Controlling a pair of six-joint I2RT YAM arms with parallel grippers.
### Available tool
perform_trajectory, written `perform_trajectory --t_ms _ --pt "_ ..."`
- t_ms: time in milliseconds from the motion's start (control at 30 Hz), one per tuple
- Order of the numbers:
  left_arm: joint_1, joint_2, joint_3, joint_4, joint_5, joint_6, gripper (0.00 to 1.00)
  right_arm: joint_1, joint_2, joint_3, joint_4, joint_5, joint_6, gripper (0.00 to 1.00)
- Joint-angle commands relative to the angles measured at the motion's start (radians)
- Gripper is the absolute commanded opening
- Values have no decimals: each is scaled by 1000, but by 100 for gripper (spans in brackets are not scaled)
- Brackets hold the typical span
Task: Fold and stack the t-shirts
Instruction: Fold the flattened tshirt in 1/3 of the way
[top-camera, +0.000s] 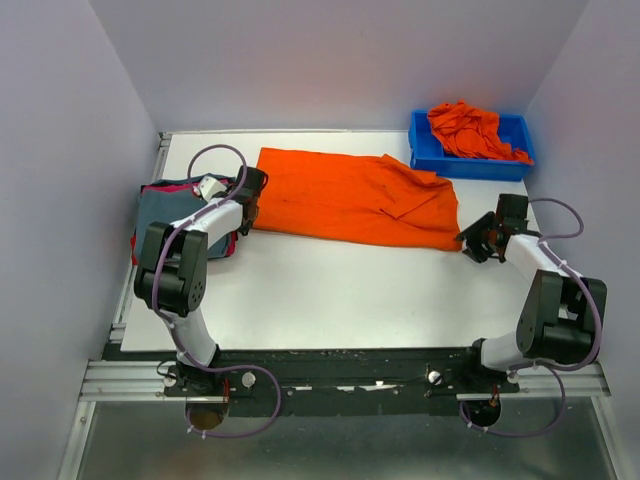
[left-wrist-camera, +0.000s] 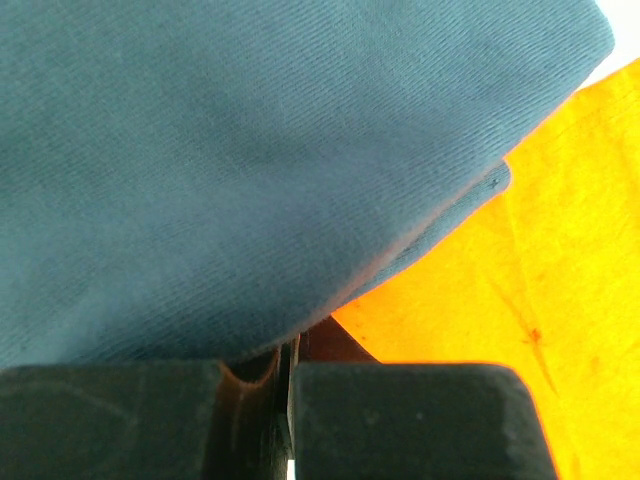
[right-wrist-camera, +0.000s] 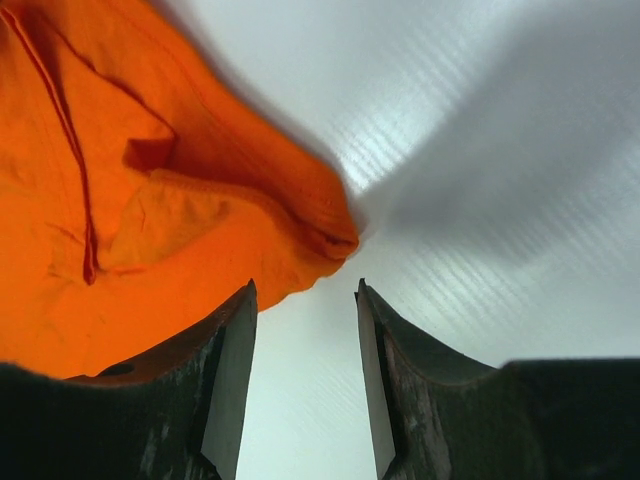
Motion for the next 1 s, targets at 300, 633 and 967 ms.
perform_trajectory --t_ms 300,633,967 --pt "9 -77 -23 2 -25 17 0 49 193 37 61 -7 110 53" --pt "6 -85 -43 2 -28 16 0 44 188 52 34 84 156 23" --pt "6 -133 15 -70 -31 33 0 31 43 123 -52 94 89 1"
